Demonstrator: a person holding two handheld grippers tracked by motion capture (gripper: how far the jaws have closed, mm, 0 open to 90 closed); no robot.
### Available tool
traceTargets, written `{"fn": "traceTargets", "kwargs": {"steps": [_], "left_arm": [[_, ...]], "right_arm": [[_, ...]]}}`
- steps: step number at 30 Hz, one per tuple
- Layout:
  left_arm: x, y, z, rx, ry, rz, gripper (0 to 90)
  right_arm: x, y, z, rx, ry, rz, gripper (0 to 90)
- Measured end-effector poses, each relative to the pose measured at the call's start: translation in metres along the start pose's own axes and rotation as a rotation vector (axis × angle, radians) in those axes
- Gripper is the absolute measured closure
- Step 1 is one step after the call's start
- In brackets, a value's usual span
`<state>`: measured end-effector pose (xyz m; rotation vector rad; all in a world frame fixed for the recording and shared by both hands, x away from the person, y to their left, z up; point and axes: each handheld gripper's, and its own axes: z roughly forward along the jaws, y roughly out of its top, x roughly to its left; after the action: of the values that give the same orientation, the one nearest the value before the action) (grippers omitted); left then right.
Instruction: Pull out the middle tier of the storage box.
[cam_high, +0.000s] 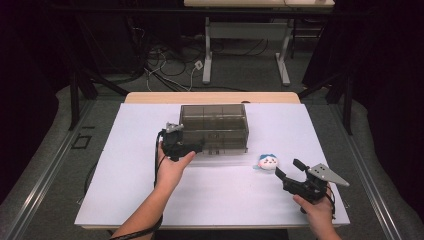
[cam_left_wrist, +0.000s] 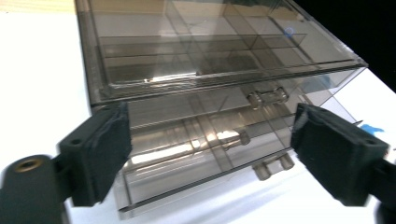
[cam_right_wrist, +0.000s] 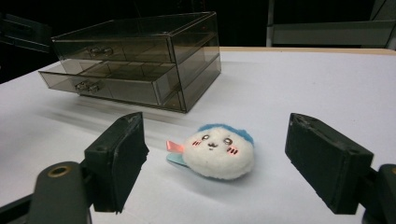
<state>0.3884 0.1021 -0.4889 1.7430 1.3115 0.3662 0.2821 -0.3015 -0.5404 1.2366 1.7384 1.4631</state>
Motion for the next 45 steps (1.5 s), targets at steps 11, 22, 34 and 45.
{"fn": "traceTargets", "kwargs": {"steps": [11, 22, 34, 45], "left_arm": [[0.010, 0.001, -0.004, 0.030, 0.046, 0.000, 22.2], [0.022, 0.000, -0.003, 0.084, 0.093, 0.007, 34.0], [0.024, 0.002, -0.003, 0.105, 0.127, -0.005, 54.2], [0.026, 0.003, 0.002, 0.140, 0.151, -0.027, 66.0]], "right_arm": [[0.000, 0.000, 0.000, 0.001, -0.001, 0.001, 20.0], [0.000, 0.000, 0.000, 0.006, -0.001, 0.002, 20.0], [0.000, 0.000, 0.000, 0.006, -0.001, 0.003, 20.1], [0.001, -0.001, 0.001, 0.004, 0.007, 0.007, 20.0]]}}
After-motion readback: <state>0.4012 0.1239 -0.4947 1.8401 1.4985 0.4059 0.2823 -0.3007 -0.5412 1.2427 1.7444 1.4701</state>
